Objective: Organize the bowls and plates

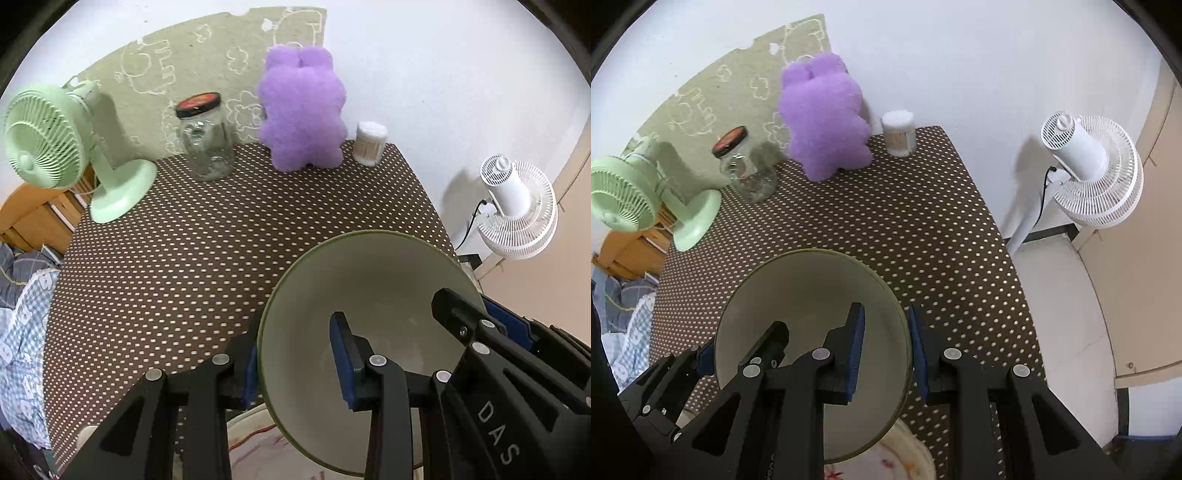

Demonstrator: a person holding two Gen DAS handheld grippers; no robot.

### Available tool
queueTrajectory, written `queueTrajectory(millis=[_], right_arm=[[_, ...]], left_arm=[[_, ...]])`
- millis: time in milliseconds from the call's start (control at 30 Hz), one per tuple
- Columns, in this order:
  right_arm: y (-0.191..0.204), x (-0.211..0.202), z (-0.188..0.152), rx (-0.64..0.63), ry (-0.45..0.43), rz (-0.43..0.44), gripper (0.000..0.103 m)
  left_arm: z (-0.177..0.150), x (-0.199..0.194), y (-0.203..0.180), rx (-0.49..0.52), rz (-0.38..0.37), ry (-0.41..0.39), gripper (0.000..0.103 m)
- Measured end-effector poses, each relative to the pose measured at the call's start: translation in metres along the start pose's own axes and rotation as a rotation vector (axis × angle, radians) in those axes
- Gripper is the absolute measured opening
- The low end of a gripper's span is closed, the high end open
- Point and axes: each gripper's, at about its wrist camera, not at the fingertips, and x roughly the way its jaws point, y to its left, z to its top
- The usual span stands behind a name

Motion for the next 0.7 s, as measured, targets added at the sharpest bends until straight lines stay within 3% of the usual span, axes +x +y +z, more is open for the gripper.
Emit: queueTrajectory(millis=[700], right_arm=[[0.101, -0.052, -0.043, -0.031, -0.043, 0.000, 0.028]], left_arm=[[-0.038, -0.051, 0.087, -0.015, -0.004, -0.040, 0.034]])
